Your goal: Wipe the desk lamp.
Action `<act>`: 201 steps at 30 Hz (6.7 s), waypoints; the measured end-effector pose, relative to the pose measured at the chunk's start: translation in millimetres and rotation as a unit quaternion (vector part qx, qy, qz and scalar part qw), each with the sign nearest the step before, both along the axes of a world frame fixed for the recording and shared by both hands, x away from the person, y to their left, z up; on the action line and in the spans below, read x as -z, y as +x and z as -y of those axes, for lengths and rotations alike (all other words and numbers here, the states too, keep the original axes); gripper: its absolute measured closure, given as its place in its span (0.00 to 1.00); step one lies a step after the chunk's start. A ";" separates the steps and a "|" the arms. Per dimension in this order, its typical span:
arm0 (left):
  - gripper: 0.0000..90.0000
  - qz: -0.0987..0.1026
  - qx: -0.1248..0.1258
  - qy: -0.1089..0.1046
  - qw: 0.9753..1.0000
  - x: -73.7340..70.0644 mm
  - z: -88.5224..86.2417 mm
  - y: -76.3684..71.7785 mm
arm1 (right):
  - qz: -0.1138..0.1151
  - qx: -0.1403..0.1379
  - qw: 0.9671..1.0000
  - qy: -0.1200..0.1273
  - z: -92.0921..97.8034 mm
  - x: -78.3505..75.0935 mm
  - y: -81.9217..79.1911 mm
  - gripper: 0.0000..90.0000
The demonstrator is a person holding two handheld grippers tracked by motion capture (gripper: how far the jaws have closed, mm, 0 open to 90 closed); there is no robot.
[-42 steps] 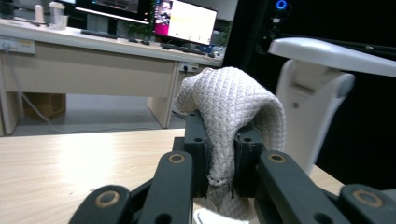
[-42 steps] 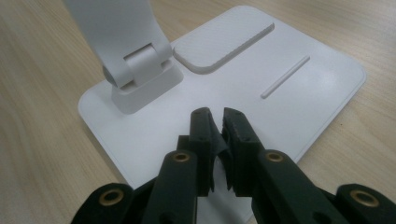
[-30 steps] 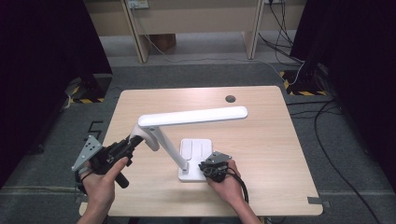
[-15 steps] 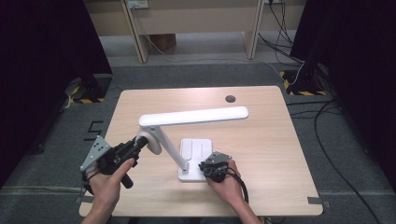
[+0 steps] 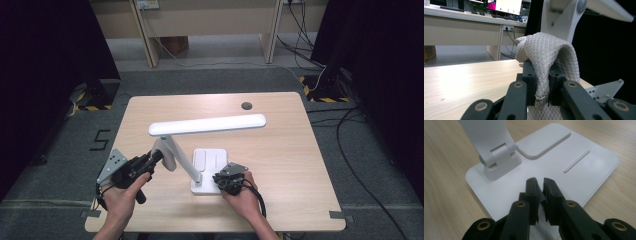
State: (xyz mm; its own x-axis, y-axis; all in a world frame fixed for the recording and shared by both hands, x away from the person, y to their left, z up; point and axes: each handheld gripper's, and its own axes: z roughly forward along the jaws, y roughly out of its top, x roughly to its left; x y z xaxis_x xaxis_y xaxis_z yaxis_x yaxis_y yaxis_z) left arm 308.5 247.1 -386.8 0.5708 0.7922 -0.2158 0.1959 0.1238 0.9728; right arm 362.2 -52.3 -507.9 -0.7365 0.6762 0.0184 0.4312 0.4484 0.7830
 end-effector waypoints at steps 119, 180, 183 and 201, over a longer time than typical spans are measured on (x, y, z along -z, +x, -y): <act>0.61 -0.132 0.140 0.200 0.961 119.5 40.1 15.5 | 0.135 -0.136 0.977 0.097 -19.5 -135.4 -17.9 0.88; 0.55 -0.083 0.142 0.215 0.962 112.9 63.4 47.1 | 0.179 -0.121 0.968 0.124 -47.8 -166.8 -3.1 0.86; 0.54 -0.084 0.138 0.218 0.963 112.7 64.7 46.2 | 0.180 -0.125 0.968 0.120 -51.0 -166.7 -1.9 0.86; 0.54 -0.083 0.129 0.231 0.961 111.5 68.3 44.2 | 0.186 -0.139 0.966 0.115 -54.2 -169.6 -4.4 0.88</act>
